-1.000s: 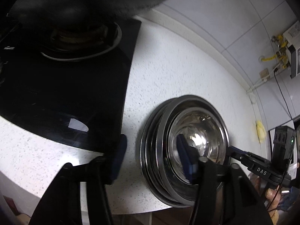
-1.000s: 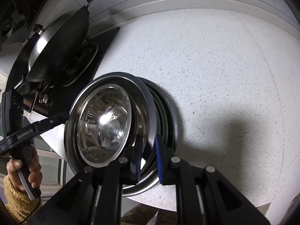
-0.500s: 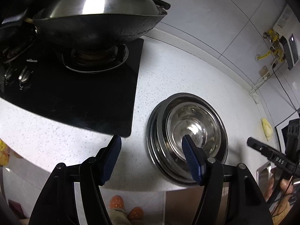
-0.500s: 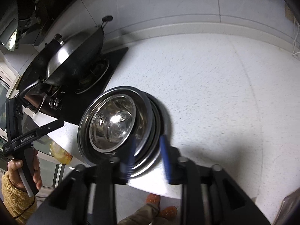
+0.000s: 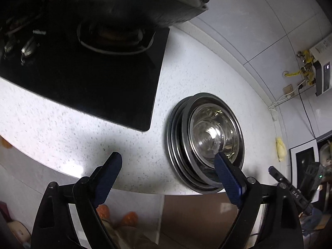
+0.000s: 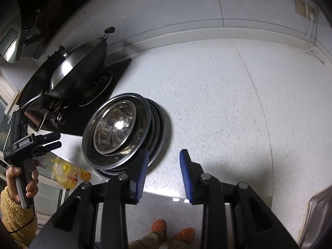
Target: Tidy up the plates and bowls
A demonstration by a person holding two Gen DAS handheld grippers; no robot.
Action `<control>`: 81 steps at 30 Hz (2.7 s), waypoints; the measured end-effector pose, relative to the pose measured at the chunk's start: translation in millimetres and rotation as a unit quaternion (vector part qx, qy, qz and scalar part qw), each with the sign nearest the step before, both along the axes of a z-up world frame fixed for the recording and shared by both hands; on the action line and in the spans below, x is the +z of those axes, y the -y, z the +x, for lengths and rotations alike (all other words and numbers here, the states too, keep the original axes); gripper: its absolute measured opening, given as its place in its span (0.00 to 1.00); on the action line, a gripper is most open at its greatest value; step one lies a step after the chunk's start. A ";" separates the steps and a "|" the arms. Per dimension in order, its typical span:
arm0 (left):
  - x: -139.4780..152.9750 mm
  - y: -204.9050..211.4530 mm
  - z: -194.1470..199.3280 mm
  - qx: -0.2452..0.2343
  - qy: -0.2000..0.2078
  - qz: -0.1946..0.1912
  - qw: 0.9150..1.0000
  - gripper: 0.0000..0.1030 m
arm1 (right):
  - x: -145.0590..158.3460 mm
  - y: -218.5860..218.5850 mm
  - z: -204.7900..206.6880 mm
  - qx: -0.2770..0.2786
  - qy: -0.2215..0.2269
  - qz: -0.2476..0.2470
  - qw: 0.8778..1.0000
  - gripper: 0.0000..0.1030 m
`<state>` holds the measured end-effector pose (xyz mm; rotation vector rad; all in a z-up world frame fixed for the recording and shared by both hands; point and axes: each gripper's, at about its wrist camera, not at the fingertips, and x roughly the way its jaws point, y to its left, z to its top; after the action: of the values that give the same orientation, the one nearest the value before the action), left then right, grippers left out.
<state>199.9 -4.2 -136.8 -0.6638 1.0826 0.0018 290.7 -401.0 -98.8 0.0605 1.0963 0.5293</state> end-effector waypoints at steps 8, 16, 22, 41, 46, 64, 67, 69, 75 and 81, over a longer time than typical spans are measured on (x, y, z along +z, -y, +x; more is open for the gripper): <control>-18.3 -9.1 14.2 -0.031 -0.012 -0.037 0.999 0.84 | -9.7 0.9 -10.8 -0.041 -0.013 -0.004 0.999 0.29; -33.4 -9.7 24.1 -0.040 -0.017 -0.090 0.995 0.83 | -22.6 -4.8 -10.9 -0.058 -0.031 0.002 0.998 0.29; -38.2 -0.1 32.2 -0.039 -0.019 -0.118 0.992 0.83 | -36.3 -12.9 2.1 -0.059 -0.050 0.010 0.997 0.29; 0.4 17.1 -11.9 -0.003 0.014 0.001 1.000 0.84 | -11.2 18.2 -14.0 -0.061 0.002 -0.017 0.998 0.29; 36.6 51.3 -39.9 -0.010 0.062 0.149 0.987 0.84 | 12.4 14.6 -39.4 -0.050 0.063 -0.040 0.996 0.29; 112.6 93.8 -148.4 -0.063 0.229 0.291 0.927 0.98 | 89.1 21.5 -182.2 -0.096 0.241 -0.088 0.962 0.44; 112.6 89.7 -155.0 -0.068 0.232 0.276 0.930 0.98 | 83.7 15.4 -194.4 -0.093 0.226 -0.097 0.965 0.44; 116.6 87.7 -161.6 -0.062 0.236 0.276 0.929 0.98 | 83.3 13.4 -198.9 -0.093 0.222 -0.103 0.965 0.44; 128.7 86.7 -181.9 -0.037 0.265 0.279 0.922 0.98 | 92.2 18.5 -199.4 -0.096 0.222 -0.105 0.964 0.44; 134.3 105.4 -187.1 -0.049 0.257 0.286 0.922 0.98 | 103.7 29.1 -194.6 -0.088 0.232 -0.098 0.964 0.44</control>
<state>12.8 -109.6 -2.5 -0.0629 0.5569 0.0525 96.1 -430.1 4.9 -0.1342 0.6706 0.2521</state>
